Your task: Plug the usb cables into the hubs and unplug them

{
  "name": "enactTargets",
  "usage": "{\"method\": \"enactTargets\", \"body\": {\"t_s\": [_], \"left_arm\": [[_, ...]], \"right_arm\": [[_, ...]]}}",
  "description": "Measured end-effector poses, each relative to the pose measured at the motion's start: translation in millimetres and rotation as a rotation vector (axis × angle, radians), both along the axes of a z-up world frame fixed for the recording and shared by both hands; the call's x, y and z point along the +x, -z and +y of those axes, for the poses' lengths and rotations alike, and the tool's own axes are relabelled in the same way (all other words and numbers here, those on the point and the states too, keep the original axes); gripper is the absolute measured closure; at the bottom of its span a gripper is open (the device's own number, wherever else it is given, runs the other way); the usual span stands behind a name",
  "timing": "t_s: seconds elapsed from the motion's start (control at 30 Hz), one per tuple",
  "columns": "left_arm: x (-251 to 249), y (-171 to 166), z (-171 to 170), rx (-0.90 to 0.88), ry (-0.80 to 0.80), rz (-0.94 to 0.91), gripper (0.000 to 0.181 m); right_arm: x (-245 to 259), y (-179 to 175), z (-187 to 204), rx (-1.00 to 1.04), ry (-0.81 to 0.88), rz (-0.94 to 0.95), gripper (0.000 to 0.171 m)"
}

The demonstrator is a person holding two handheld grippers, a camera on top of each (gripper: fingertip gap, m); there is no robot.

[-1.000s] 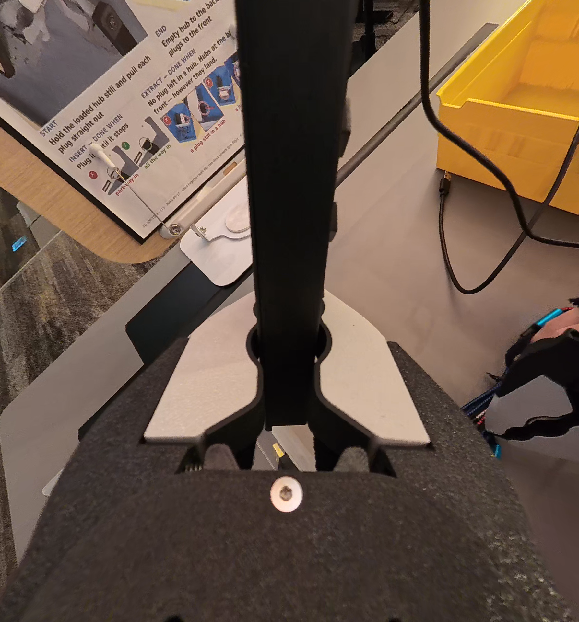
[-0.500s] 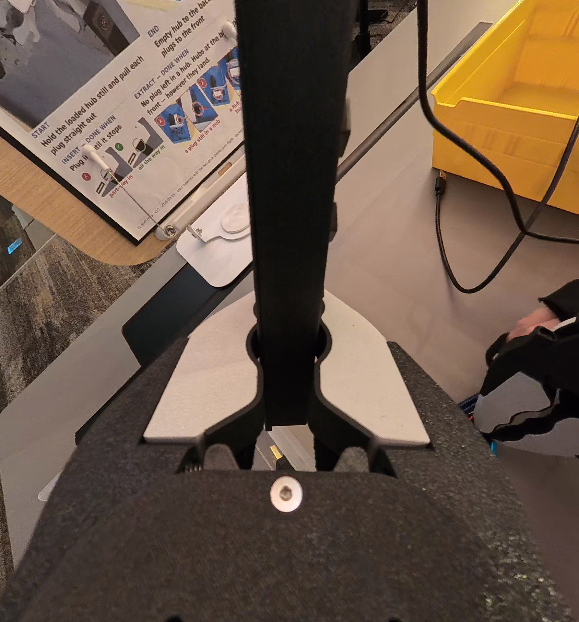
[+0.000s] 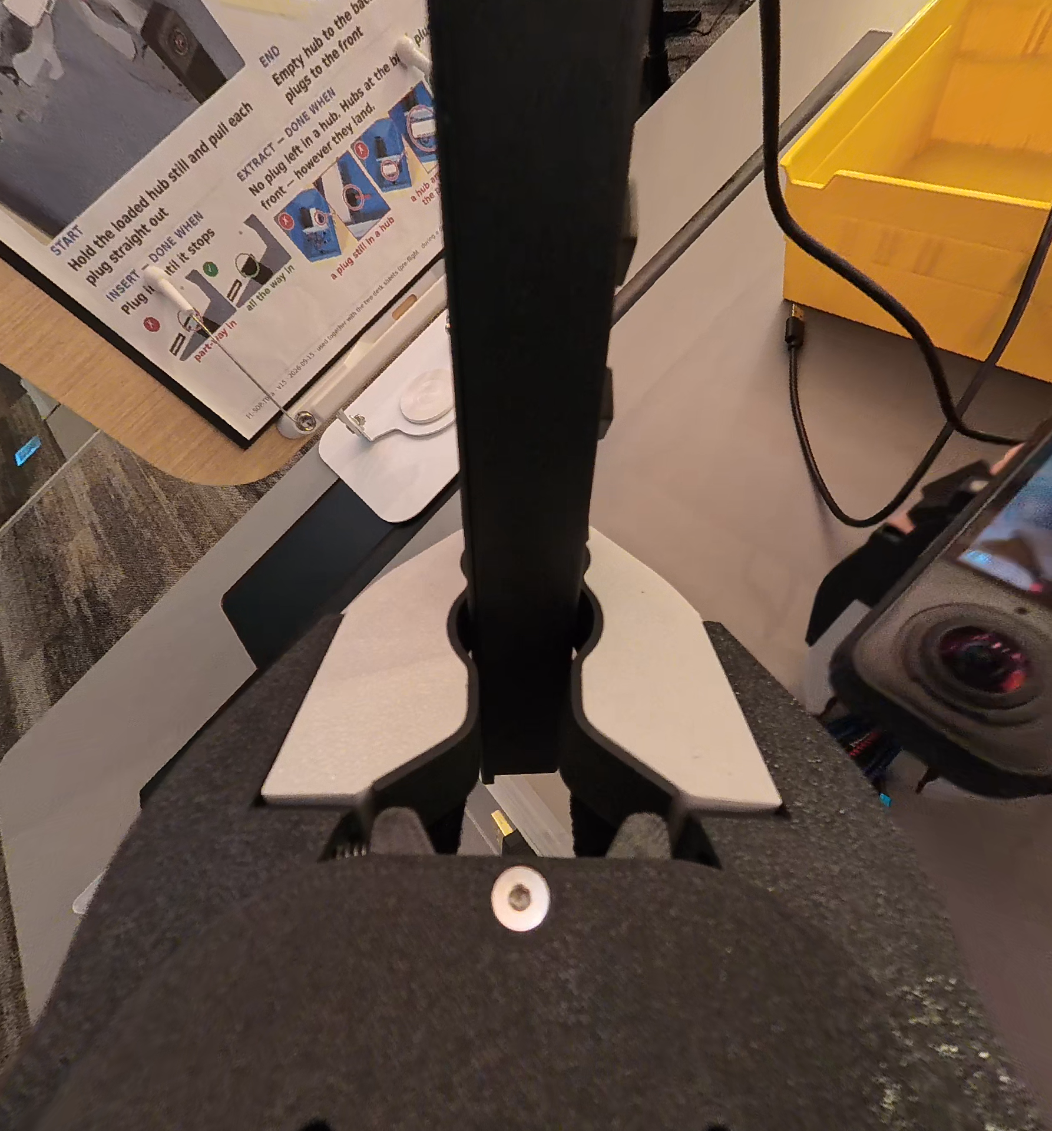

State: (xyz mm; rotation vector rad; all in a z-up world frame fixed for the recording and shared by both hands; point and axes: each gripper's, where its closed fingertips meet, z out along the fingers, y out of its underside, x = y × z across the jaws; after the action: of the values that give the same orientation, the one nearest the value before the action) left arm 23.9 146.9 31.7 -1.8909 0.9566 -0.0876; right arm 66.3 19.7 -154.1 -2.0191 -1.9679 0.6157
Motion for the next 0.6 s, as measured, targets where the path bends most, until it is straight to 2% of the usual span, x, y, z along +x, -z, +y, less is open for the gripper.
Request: {"method": "enactTargets", "body": {"t_s": [0.13,0.4,0.47,0.5,0.6], "left_arm": [[0.1,0.2,-0.7,0.001,0.002,0.003,0.156],[-1.3,1.3,0.5,-0.005,0.003,0.006,0.156],[-2.3,1.5,0.8,-0.006,0.001,0.007,0.156],[-2.8,1.0,0.8,-0.004,-0.001,0.006,0.156],[-4.0,-0.2,1.0,-0.001,-0.003,0.003,0.156]], "right_arm": [[-7.9,-2.3,-0.8,-0.079,0.001,0.050,0.127],[-1.7,-6.3,0.5,-0.063,-0.016,0.117,0.139],[-1.3,-16.0,4.5,-0.014,-0.020,0.144,0.142],[-4.0,-25.6,5.2,0.012,-0.022,0.190,0.149],[-10.0,-46.5,-16.4,0.011,-0.126,0.292,0.161]]}}
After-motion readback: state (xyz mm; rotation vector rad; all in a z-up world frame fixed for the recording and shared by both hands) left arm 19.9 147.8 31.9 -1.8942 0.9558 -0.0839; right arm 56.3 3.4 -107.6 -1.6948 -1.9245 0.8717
